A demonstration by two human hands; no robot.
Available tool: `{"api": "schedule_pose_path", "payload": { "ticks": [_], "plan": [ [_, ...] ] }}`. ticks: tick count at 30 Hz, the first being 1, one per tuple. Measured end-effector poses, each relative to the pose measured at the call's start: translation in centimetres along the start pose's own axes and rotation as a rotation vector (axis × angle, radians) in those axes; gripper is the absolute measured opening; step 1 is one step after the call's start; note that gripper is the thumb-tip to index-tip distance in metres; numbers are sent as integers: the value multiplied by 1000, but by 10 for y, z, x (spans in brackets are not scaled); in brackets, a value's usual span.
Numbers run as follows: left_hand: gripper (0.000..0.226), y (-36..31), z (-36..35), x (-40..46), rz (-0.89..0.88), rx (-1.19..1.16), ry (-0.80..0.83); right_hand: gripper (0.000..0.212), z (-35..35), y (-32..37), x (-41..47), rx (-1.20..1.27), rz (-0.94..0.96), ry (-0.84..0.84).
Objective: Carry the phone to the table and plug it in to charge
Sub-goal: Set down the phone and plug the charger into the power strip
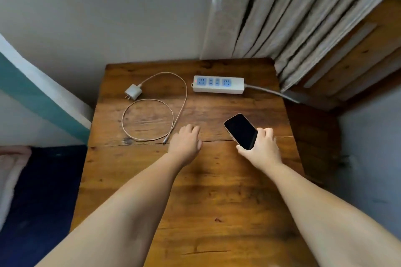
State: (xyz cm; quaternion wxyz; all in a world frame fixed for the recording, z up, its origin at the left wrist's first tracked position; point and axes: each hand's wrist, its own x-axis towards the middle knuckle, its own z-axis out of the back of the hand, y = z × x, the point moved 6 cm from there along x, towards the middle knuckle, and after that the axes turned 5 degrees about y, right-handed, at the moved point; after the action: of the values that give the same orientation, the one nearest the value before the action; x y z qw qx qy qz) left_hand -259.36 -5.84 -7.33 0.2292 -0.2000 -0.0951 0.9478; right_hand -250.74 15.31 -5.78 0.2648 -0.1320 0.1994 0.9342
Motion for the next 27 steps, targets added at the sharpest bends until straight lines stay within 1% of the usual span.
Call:
{"api": "schedule_pose_path", "payload": {
  "ticks": [3, 6, 12, 16, 20, 22, 24, 26, 27],
  "plan": [
    [43, 5, -27, 19, 19, -8, -22, 82, -21, -8, 24, -39, -27, -37],
    [50, 15, -51, 21, 5, 61, -56, 82, -38, -14, 32, -61, -13, -48],
    [53, 17, -63, 16, -24, 77, -152, 80, -48, -18, 37, -121, 39, -104],
    [55, 20, -69, 16, -14, 38, -146, 81, -53, -19, 35, -164, 50, -106],
    [54, 20, -67, 15, -11, 25, -115, 83, -53, -20, 37, -189, 41, -60],
    [54, 18, -63, 15, -26, -1, -95, 79, -46, -20, 42, -183, 17, -64],
    [55, 21, -52, 12, -34, -61, -94, 69, -37, -6, 49, -138, 0, -107],
    [54, 29, -35, 9, -22, -116, -156, 58, -29, 21, 60, -94, 43, -147],
    [51, 39, -25, 7, 10, -121, -204, 53, -28, 44, 68, -78, 93, -153]
  ]
}}
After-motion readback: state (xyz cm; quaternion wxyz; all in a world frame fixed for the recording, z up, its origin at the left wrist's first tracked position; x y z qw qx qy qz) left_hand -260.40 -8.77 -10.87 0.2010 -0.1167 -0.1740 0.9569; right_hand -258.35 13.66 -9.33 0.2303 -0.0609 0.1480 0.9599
